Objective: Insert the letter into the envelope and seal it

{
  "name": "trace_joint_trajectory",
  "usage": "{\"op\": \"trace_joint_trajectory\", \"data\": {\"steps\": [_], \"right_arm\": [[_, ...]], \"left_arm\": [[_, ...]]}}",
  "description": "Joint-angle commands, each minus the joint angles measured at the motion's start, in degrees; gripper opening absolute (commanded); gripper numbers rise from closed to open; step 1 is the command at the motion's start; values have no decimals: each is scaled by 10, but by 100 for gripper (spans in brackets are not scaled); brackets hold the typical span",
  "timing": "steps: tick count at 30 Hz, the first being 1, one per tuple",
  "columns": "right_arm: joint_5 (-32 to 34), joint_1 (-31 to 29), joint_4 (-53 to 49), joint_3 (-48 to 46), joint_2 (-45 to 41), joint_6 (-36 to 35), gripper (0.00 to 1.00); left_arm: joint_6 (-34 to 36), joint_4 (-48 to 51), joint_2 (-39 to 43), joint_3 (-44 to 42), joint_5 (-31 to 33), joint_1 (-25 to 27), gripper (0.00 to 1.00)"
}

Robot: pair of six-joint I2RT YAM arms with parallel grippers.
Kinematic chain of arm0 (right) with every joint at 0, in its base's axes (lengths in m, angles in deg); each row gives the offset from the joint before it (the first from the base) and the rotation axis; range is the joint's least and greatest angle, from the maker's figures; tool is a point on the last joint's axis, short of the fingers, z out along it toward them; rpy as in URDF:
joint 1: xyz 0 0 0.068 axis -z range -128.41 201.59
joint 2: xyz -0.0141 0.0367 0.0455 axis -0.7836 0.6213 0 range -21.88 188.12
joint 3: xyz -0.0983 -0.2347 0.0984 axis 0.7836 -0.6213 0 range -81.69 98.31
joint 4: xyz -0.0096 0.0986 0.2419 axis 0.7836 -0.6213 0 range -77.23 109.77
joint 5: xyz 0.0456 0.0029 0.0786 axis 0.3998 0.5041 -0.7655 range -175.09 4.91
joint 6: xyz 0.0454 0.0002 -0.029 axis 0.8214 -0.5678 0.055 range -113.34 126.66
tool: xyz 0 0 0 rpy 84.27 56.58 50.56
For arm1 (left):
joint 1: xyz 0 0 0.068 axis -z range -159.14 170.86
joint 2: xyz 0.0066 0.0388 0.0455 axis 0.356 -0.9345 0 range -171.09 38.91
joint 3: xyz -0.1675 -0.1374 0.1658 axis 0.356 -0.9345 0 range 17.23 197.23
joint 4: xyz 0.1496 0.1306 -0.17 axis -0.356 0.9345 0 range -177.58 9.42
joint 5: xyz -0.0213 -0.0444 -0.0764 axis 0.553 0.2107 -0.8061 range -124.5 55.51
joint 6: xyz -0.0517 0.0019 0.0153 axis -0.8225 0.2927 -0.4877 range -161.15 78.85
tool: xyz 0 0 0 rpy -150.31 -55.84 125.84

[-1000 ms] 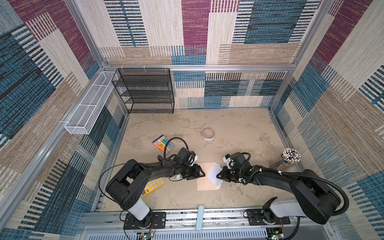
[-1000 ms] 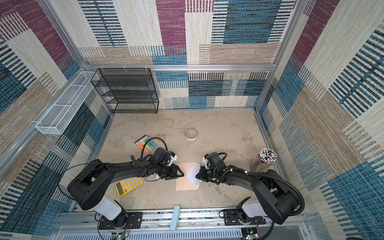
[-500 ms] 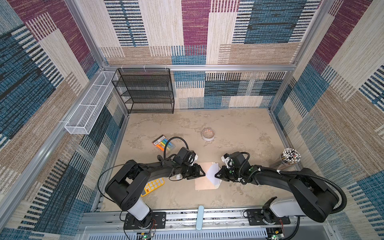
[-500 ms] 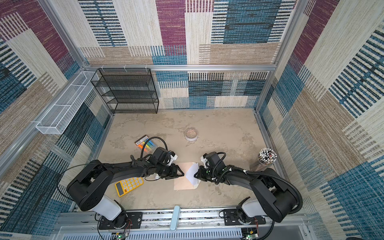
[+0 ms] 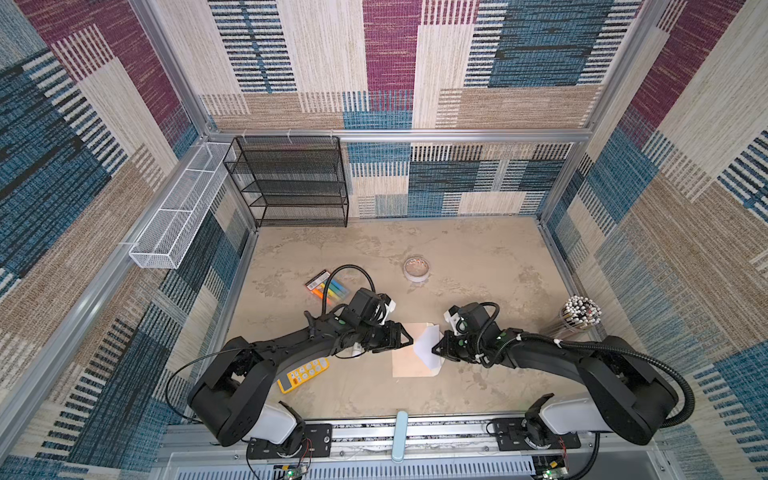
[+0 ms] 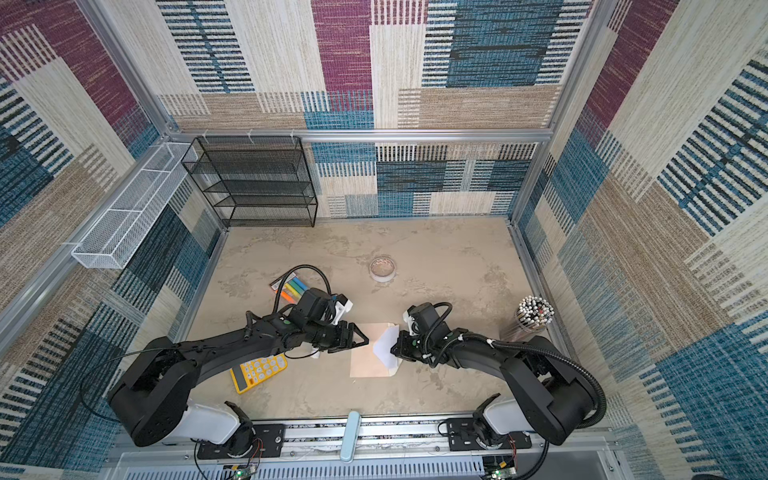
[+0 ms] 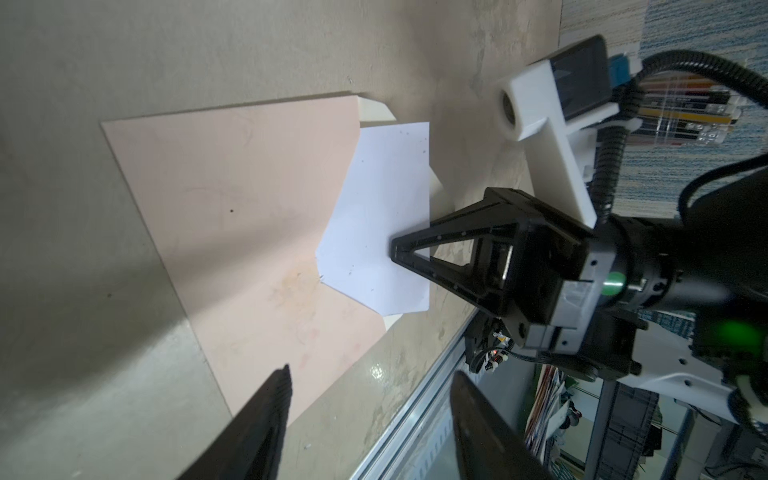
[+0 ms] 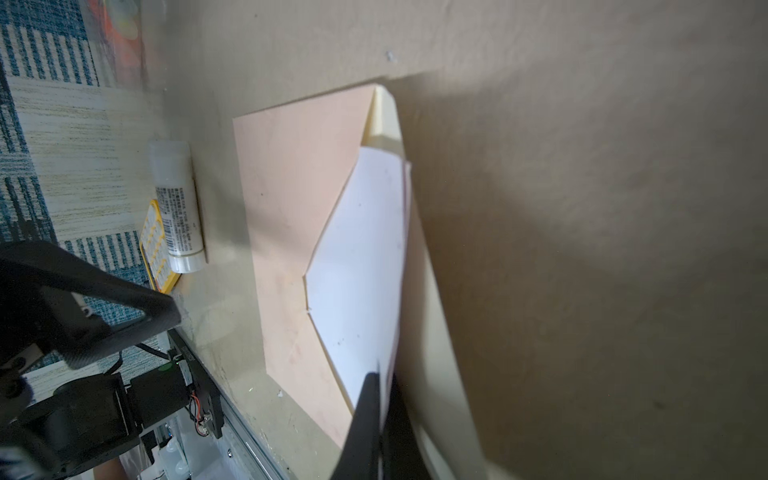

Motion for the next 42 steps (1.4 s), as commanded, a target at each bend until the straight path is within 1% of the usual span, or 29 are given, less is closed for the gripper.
{"op": "trace_joint_trajectory", "data": {"steps": [1,6,13,17,19,24,30,33,37,42], "right_arm": [[8,0,-5,4,-1,-7,2],[4,0,-5,4,-1,-9,2],[1,0,-3,2,-1,-8,2],[-2,0,3,2,-1,-6,2],[-5,0,4,1,0,-6,2],[-3,0,3,-2,-1,-7,2],[1,0,1,-7,-16,-6,2],[-8,0,25,-20,-22,6,2],[-33,0,70,-33,-10,23,2],[-40,1,94,-36,-1,27,4]], "left_arm": [[12,35,-9,-11,19,-3,61],[2,1,-44,-31,21,-5,58],[-7,-42,-86,-27,7,-5,55],[-6,-46,-108,-24,2,-5,55],[-8,-48,-110,-26,3,-5,55],[-4,-38,-102,-30,12,-7,59],[-3,-38,-103,-33,14,-8,59],[-5,-42,-108,-33,11,-8,58],[-8,-50,-115,-33,4,-9,58],[-6,-50,-114,-33,2,-8,57]]}}
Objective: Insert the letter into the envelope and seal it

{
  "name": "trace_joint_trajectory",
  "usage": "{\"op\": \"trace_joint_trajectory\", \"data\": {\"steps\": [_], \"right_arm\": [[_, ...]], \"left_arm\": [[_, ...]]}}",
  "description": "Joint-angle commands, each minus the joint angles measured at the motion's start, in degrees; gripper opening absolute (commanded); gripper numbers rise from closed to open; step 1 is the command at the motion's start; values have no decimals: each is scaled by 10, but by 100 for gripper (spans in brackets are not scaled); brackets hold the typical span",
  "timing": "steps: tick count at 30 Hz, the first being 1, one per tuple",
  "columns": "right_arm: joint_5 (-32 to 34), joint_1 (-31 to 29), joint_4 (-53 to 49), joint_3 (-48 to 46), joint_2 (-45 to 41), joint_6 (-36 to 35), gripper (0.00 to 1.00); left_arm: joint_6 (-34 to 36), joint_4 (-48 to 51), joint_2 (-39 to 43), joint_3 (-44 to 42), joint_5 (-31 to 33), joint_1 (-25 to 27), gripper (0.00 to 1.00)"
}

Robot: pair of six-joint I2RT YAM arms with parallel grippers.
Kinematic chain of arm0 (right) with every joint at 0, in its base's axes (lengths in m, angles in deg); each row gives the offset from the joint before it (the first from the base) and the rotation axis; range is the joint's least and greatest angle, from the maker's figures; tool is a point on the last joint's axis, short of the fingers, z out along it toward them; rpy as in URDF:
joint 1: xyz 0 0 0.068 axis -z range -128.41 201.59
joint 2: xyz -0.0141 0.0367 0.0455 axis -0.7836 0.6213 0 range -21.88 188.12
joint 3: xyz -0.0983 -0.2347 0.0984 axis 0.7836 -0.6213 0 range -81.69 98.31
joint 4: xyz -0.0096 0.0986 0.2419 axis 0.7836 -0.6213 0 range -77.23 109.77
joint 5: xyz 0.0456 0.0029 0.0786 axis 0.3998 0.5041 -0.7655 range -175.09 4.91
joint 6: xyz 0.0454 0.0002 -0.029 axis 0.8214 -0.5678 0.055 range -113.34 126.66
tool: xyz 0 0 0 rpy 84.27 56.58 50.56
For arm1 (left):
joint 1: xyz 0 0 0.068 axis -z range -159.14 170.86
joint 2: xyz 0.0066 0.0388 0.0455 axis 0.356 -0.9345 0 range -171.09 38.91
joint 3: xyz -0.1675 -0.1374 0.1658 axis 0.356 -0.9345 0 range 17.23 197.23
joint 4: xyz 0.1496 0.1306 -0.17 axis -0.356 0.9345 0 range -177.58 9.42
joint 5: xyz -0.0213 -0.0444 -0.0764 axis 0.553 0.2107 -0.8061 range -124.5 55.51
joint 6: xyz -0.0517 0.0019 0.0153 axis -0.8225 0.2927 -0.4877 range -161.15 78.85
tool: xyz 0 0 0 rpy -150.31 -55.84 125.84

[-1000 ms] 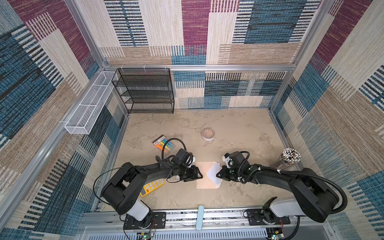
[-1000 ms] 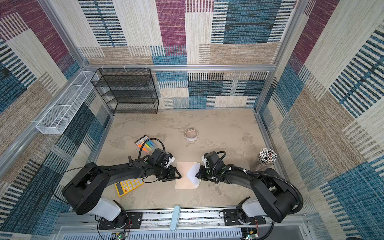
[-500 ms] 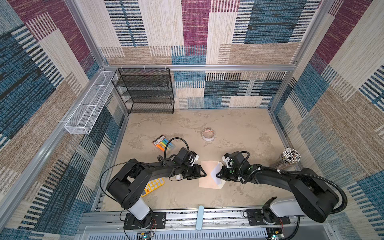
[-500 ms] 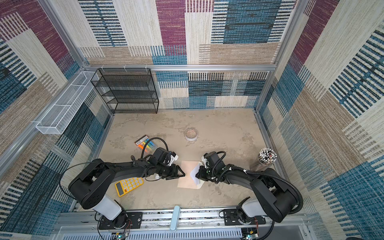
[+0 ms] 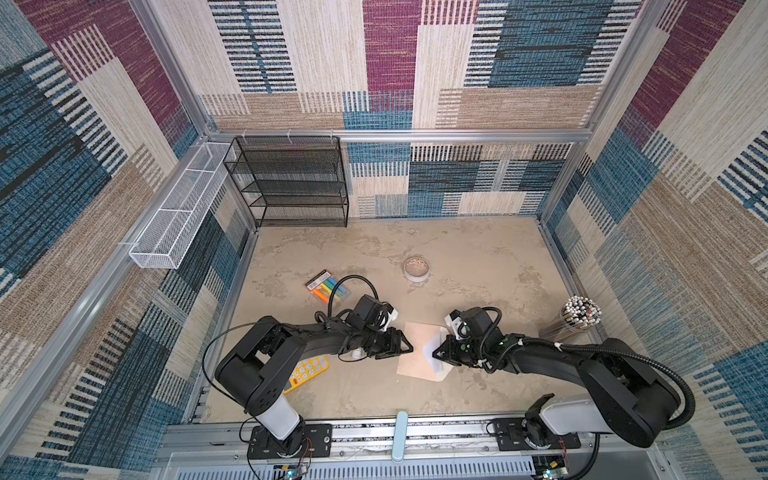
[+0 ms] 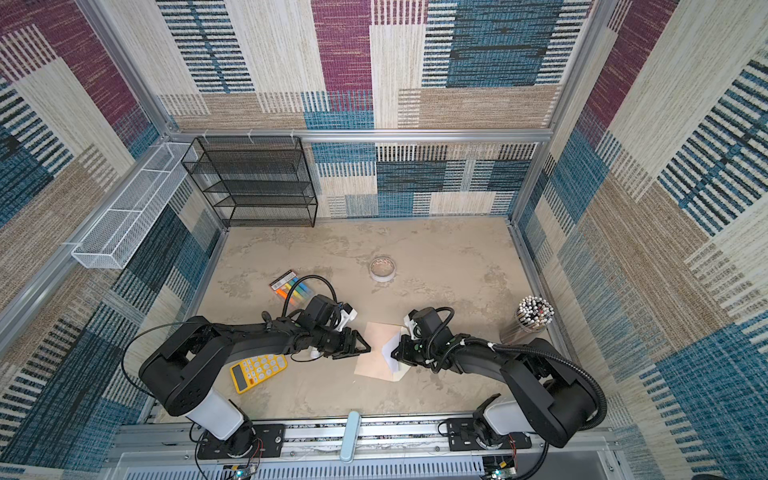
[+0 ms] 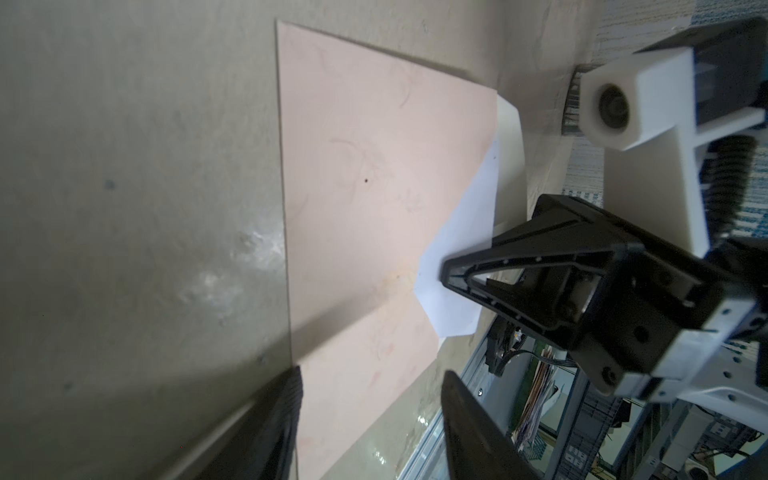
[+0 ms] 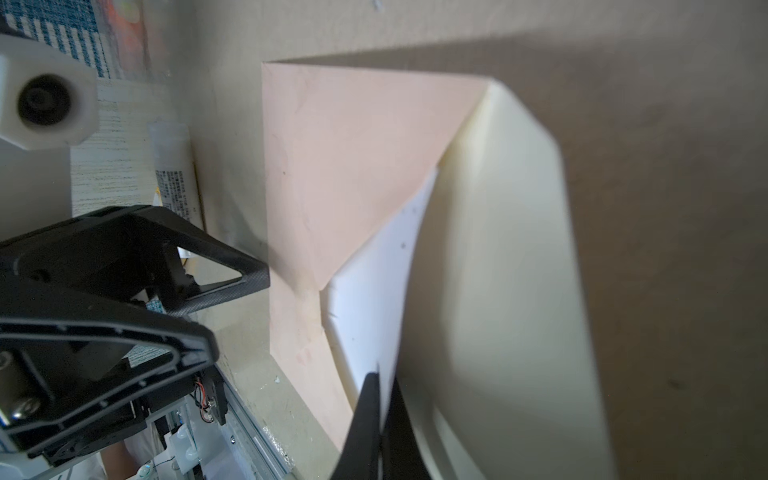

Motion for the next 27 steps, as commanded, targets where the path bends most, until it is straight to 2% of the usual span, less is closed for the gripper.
{"op": "trace_joint_trajectory", "data": {"steps": [1,8,15,19,23,27], "right_arm": [[-16,0,48,0,5,9,4],[-22,0,56,0,12,11,9],[12,2,-22,11,-14,-15,30],[15,5,-47,10,-22,-20,38],[24,9,-78,17,-29,-29,41],[31,17,-111,23,-38,-37,38]], "left_arm": [[-8,52,-6,-4,47,1,57],[-6,64,7,-5,54,0,56],[7,98,29,2,71,-3,57],[11,106,32,4,72,-4,57],[12,107,30,6,69,-4,57],[11,109,33,6,67,-4,56]]}}
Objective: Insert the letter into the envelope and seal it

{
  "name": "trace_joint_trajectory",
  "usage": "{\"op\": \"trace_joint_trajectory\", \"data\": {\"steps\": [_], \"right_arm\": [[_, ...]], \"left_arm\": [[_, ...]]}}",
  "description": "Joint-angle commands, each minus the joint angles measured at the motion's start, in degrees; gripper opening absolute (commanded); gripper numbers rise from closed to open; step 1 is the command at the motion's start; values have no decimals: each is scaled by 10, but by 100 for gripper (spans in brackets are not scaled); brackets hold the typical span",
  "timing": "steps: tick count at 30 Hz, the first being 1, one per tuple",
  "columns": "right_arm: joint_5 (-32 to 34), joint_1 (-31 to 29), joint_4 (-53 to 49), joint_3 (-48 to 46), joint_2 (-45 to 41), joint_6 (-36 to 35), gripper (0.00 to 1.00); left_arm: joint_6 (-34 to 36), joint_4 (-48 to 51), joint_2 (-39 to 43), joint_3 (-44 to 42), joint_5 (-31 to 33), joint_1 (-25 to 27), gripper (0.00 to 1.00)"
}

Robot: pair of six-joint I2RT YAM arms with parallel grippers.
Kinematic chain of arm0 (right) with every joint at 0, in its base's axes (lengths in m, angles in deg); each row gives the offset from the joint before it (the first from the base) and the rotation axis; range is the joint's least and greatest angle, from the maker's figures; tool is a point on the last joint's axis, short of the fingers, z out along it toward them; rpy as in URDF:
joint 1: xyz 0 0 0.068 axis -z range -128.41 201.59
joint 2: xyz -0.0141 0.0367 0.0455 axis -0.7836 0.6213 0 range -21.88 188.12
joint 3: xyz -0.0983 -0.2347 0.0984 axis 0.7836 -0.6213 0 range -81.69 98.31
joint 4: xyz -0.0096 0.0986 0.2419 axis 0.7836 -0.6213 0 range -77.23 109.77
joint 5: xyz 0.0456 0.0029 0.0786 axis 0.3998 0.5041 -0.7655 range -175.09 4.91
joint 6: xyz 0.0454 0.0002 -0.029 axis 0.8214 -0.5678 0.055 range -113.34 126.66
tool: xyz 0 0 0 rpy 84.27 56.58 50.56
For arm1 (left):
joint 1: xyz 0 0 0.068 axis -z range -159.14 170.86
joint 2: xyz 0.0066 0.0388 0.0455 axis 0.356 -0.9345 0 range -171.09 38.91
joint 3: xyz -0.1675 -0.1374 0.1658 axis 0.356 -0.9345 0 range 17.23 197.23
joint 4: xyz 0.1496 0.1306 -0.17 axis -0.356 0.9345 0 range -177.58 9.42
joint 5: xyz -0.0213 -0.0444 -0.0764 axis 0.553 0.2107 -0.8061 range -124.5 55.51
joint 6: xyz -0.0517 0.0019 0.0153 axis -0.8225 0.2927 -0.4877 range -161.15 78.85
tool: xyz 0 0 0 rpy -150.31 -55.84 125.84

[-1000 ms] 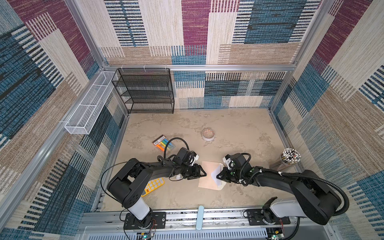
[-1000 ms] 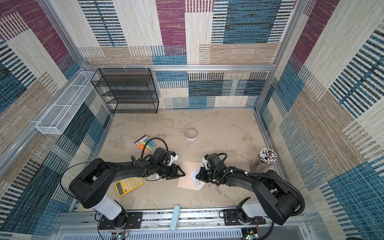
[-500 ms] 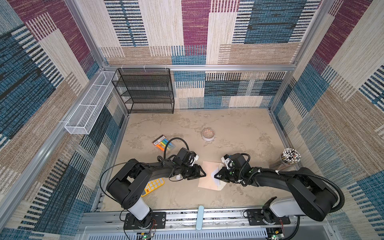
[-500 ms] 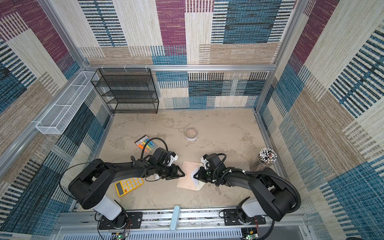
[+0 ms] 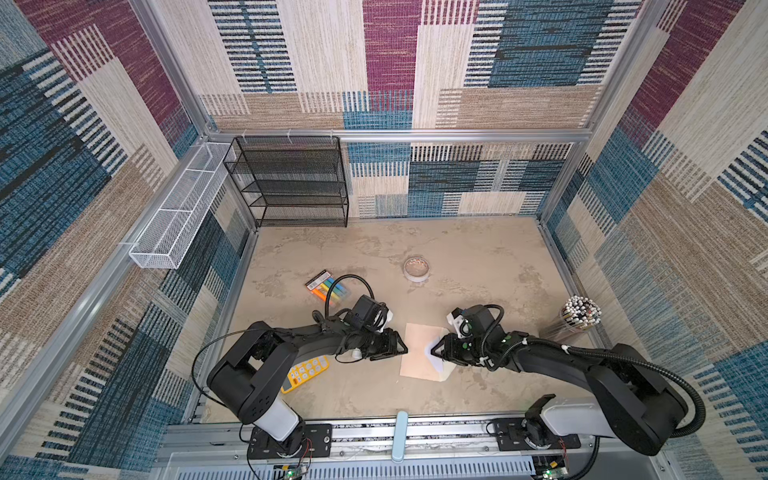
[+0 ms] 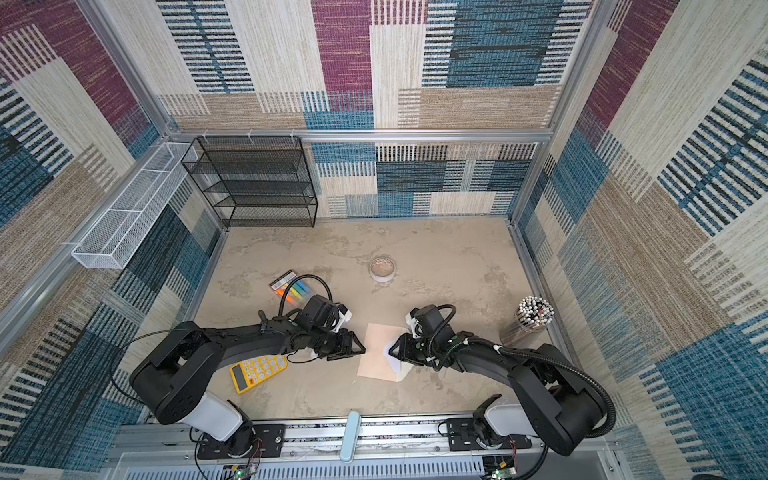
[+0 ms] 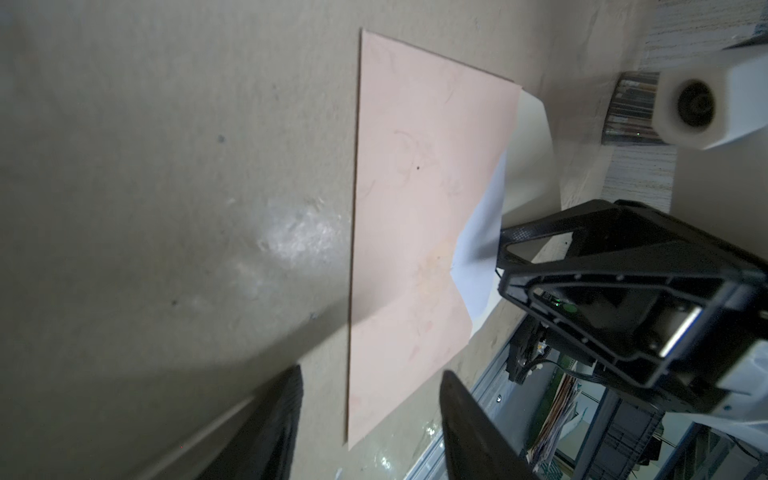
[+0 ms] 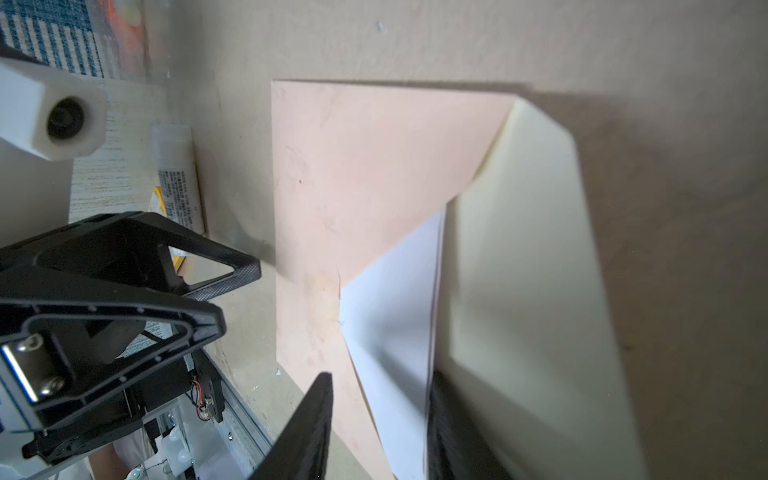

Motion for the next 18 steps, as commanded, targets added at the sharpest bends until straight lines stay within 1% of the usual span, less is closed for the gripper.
{"op": "trace_joint_trajectory", "data": {"steps": [1,5,11,18], "right_arm": [[12,3,-37,5,-3,-11,37],[2,3,-41,7,10,-10,34],[-8,3,-34,11,25,-7,27],[-18,3,-23,16,41,-4,19]], "left_arm": [[6,36,0,0,20,-1,56],[1,28,-4,-1,10,-1,55],[-14,11,-8,-10,-6,2,52],[-26,5,-1,-30,-10,13,50]]}}
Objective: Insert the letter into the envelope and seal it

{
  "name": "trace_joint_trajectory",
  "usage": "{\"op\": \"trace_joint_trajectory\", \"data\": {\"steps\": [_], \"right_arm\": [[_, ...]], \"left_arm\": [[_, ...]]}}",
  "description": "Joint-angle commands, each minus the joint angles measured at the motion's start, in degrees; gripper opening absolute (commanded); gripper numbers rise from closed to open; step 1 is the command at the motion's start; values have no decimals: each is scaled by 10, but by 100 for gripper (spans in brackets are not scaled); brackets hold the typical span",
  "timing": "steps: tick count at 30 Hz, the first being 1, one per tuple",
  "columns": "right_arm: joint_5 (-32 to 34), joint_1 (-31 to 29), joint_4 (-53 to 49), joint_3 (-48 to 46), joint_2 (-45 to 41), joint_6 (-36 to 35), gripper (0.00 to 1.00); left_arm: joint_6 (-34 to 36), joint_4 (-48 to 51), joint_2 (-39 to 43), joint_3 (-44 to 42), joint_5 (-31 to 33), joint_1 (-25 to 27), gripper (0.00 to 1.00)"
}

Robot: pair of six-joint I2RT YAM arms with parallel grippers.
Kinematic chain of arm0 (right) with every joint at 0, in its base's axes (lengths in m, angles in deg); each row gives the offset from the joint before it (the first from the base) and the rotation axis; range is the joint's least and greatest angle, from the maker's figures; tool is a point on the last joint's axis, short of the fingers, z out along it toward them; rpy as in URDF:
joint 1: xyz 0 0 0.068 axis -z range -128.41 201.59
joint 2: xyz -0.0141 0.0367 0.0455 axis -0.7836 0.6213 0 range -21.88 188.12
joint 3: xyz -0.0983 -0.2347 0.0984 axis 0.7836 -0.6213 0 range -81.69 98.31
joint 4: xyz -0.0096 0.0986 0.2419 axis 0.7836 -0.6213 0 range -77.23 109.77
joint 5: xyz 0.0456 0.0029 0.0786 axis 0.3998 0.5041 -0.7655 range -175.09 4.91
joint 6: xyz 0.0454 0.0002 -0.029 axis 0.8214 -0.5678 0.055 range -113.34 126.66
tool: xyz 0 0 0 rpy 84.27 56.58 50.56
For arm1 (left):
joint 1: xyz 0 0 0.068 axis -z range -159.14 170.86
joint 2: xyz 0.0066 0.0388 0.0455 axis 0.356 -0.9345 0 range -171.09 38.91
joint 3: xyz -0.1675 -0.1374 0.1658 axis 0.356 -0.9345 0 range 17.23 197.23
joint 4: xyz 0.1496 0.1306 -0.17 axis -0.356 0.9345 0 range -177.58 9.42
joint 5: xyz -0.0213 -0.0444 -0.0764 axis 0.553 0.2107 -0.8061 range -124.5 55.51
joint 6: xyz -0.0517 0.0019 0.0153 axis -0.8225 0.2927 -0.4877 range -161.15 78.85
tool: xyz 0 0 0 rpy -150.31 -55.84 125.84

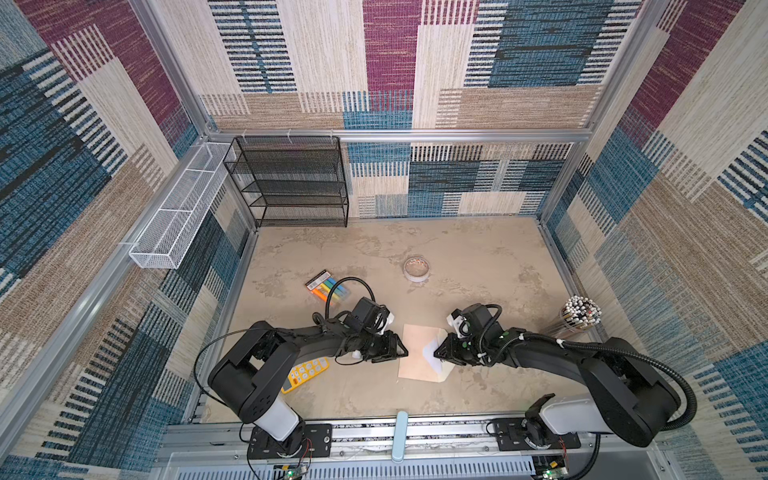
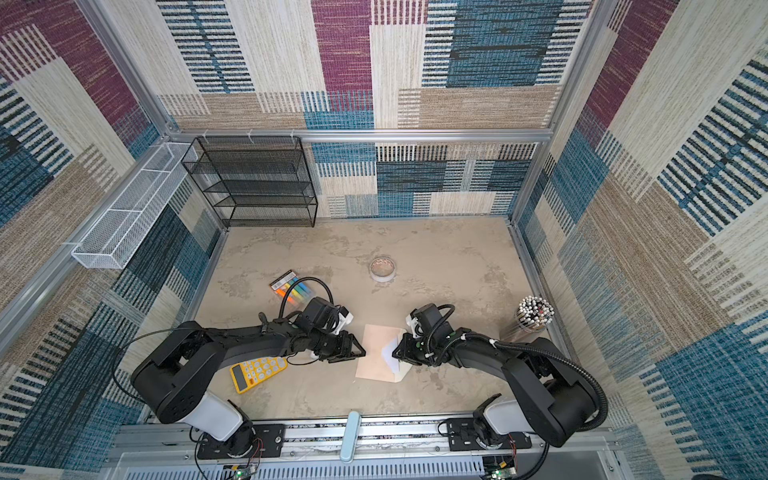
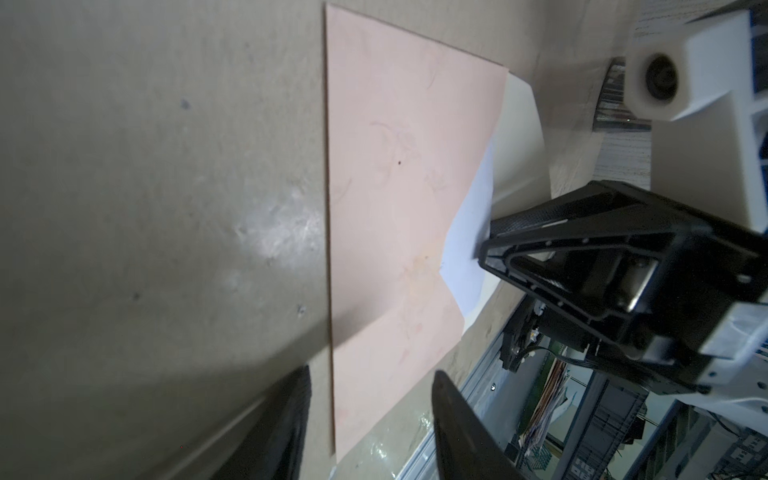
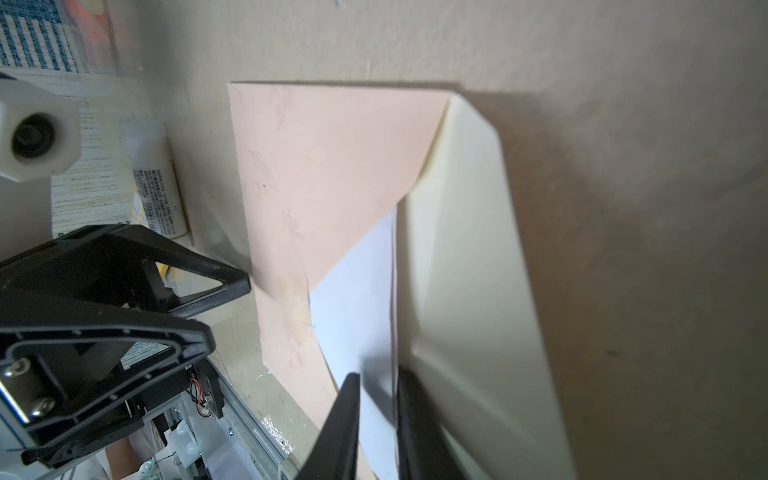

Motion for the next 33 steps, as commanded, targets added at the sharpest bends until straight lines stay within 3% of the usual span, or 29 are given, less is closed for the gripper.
{"op": "trace_joint_trajectory", "data": {"steps": [1,10,27,33], "right_arm": [[2,0,-9,1,8,1,18],[-10,-4,12,1,26,8,12],[-9,-13,9,4,30,9,10],[-8,-13,5,2,23,9,3]], "left_arm": [[-20,31,1,-13,14,5,50],[-38,7,2,-26,14,12,46],[-49,-13,-3,-30,18,17,36],[-49,-14,3,-33,25,17,31]]}}
